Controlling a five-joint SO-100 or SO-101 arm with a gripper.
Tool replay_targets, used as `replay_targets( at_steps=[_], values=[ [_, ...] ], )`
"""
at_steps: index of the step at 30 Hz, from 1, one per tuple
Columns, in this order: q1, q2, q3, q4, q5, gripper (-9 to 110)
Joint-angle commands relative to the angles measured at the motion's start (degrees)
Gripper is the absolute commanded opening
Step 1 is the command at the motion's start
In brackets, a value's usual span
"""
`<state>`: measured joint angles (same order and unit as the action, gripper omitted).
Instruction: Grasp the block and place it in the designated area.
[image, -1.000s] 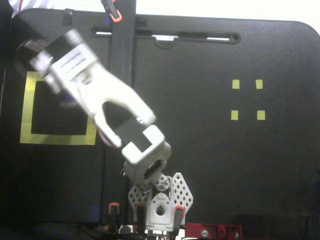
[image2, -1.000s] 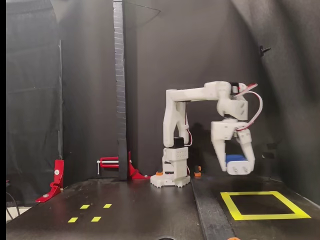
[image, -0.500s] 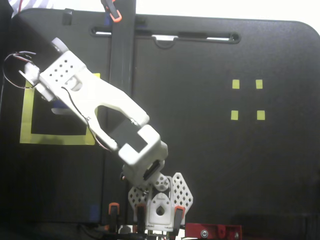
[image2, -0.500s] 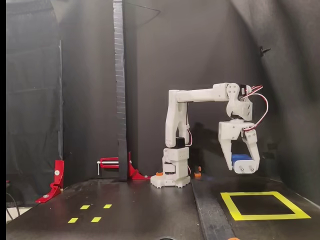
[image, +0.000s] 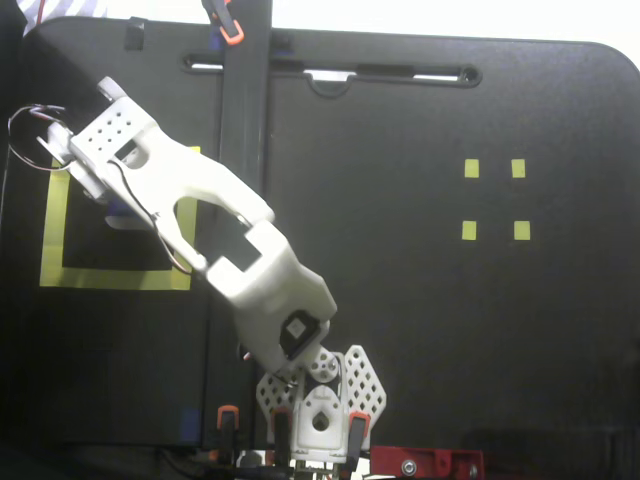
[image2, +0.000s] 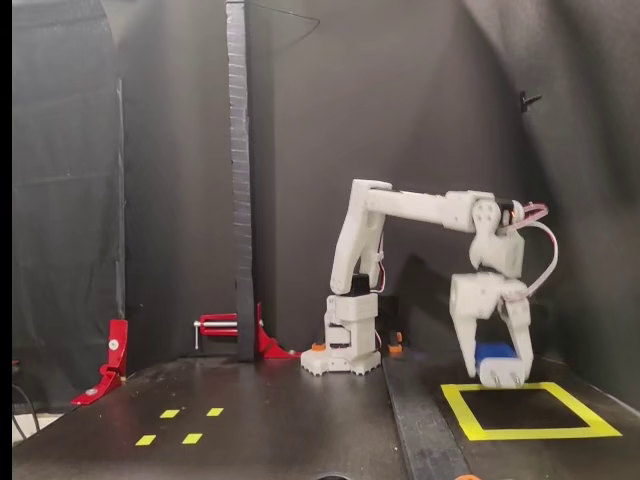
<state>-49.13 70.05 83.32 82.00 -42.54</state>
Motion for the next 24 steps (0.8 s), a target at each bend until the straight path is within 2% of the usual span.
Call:
replay_targets(
  at_steps=[1,24],
  values=[
    [-0.1,-0.6,-2.7,-1.5,0.6,22],
    [-1.3,-6.2,-2.6,-4.2,1.1,22]
  ],
)
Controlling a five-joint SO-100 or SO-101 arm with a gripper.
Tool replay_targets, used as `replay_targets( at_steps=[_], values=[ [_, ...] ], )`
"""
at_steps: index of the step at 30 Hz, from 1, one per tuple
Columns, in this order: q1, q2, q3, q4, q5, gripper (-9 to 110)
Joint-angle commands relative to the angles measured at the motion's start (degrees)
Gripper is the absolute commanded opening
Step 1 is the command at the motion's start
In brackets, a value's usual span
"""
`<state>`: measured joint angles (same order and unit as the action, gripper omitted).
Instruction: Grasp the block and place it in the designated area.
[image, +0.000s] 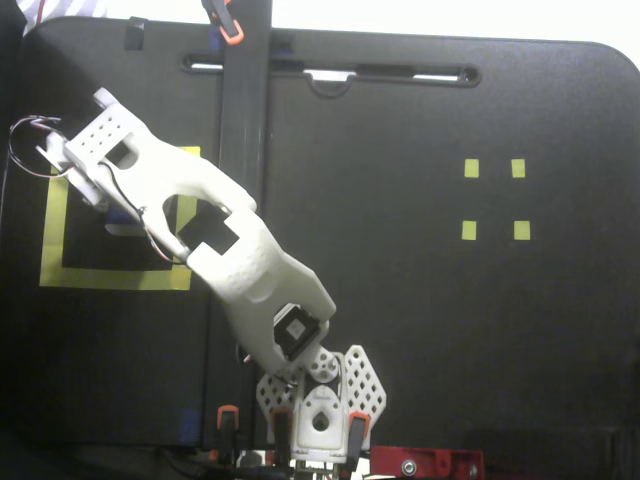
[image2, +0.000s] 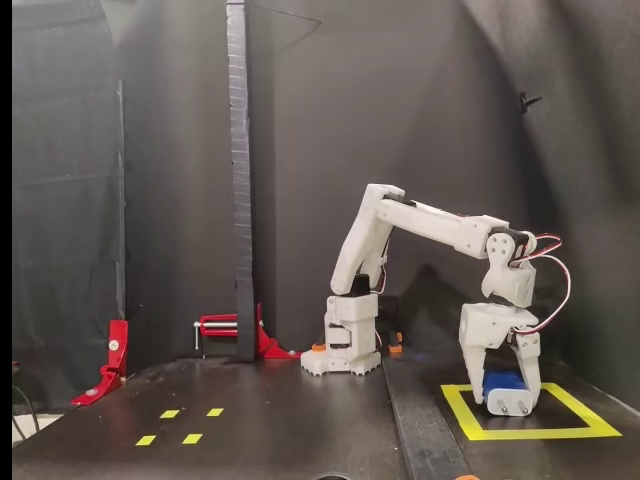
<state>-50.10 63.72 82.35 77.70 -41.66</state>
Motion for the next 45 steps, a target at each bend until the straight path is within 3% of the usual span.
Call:
replay_targets(
  at_steps=[1,10,15,25,45],
  values=[
    [-0.4,0.2,-1.7,0.2,0.1,22],
    [-0.2,1.0,-1.7,1.0,-1.1,41],
    [0.1,1.3,-1.7,1.3,-2.2,45],
    [0.4,2.9,-1.7,2.2,-2.5,45],
    [2.2,26.5,-1.8,16.8,-4.7,45]
  ],
)
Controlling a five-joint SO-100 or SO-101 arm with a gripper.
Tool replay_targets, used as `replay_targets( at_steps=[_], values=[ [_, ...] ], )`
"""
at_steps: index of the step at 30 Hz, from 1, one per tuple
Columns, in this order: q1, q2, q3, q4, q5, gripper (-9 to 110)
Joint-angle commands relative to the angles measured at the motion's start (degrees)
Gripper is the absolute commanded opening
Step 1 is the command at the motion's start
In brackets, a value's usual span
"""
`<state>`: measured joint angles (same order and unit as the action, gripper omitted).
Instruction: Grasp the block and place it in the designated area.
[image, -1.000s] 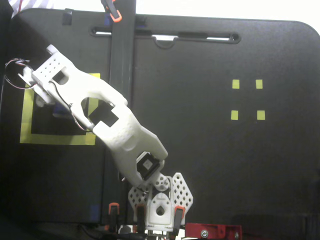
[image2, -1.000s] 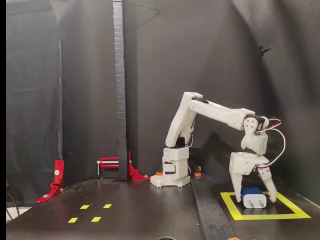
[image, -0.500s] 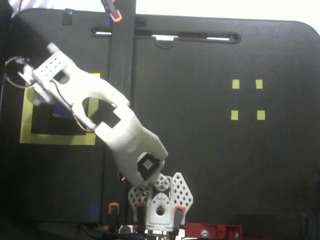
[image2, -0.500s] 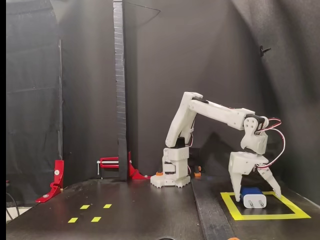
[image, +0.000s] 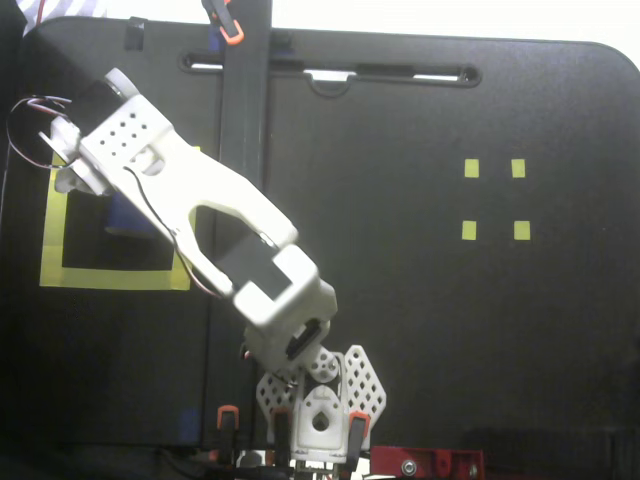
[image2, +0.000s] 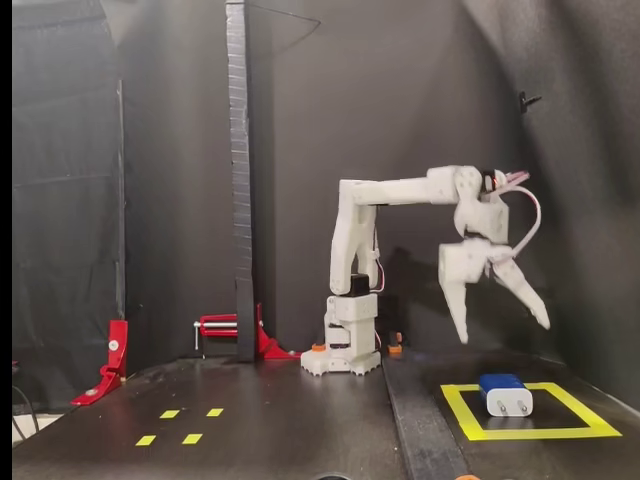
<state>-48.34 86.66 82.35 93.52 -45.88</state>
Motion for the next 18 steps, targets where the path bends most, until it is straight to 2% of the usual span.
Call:
replay_targets(
  at_steps=[1,12,18],
  values=[
    [0.5,4.0,-1.8,1.3,-0.5,45],
    [0.6,4.8,-1.8,1.8,-0.5,42],
    [0.7,4.8,-1.8,1.5,-0.4,23]
  ],
)
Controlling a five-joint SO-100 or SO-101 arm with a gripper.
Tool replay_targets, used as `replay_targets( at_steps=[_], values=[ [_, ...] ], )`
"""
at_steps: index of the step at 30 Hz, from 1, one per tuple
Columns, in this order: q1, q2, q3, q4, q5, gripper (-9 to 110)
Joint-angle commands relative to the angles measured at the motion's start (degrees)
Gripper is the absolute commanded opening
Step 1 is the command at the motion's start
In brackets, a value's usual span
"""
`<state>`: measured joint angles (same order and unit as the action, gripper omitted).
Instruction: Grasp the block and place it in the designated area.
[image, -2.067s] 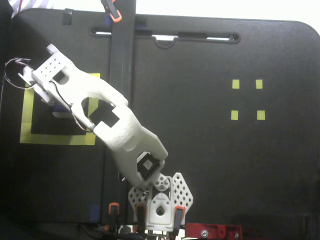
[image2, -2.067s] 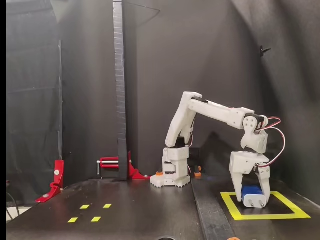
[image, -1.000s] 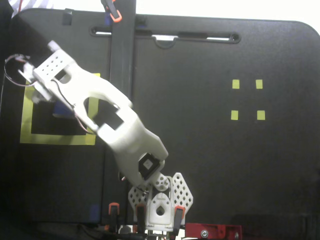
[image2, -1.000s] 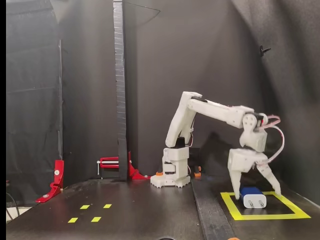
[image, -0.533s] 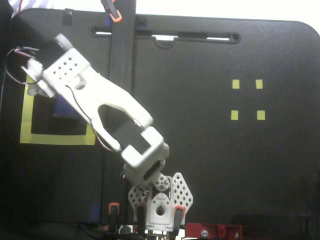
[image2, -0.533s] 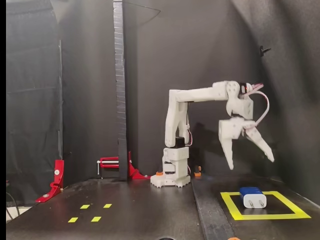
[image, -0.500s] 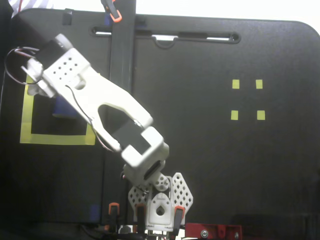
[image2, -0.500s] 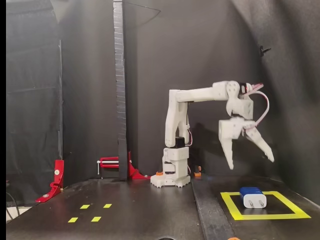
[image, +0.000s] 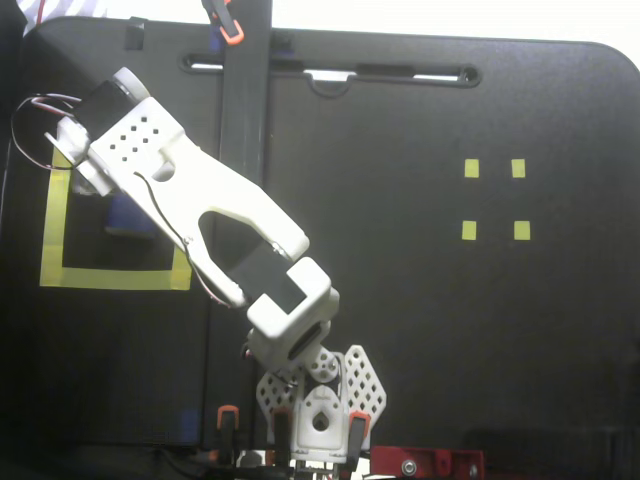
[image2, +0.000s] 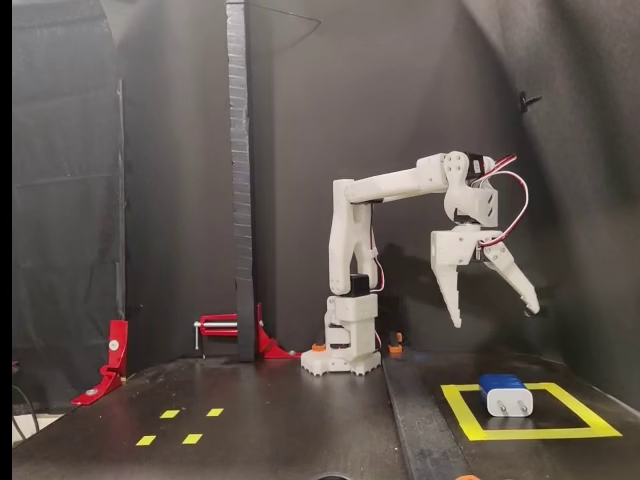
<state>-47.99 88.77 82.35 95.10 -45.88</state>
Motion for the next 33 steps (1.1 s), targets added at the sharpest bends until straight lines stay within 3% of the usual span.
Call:
replay_targets(
  at_steps=[1,8,17,26,33],
  values=[
    [0.4,2.7,-1.8,-0.1,-0.4,21],
    [0.5,2.7,-1.8,-0.2,-0.4,0],
    [0.7,2.9,-1.8,-1.0,2.2,0],
    [1.0,2.8,-1.8,-3.6,22.0,0],
    [1.8,2.7,-1.7,-3.3,44.6,0]
  ],
)
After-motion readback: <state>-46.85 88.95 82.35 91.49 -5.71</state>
